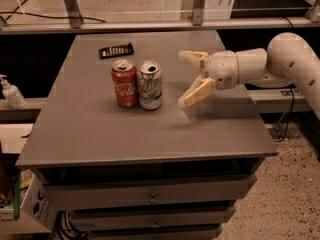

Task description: Move 7up can near coke can

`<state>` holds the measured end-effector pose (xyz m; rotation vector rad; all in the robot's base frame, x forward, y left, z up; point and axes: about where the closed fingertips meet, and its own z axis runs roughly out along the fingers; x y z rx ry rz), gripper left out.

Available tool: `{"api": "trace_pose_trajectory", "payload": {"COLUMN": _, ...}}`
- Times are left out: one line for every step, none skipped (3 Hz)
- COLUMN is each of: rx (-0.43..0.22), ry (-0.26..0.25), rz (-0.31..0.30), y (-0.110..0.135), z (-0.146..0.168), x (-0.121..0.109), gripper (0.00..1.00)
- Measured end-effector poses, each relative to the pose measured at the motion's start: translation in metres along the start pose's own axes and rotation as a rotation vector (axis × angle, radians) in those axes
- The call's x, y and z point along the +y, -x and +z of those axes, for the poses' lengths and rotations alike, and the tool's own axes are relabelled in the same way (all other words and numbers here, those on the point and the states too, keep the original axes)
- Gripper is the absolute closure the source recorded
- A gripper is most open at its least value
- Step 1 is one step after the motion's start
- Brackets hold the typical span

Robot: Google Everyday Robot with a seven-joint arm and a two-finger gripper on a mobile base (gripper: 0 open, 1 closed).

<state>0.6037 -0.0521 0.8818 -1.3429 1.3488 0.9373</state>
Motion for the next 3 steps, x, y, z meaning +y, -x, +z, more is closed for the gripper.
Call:
{"api": "trace_pose_trajectory", "payload": {"rx": -0.012, "ry": -0.068, "rz": -0.076, "y": 0.020, "z": -0.034, "x": -0.004, "gripper": 0.00}}
{"api": "trace_pose_trajectory", "payload": {"rx": -0.034, "ry": -0.138, "rz": -0.136, "y": 0.039, "z": -0.066, "x": -0.009, "gripper": 0.00}}
{"api": "trace_pose_trajectory", "payload": {"rx": -0.034, "ry": -0.137, "rz": -0.136, "y": 0.039, "z": -0.066, "x": -0.009, "gripper": 0.00}}
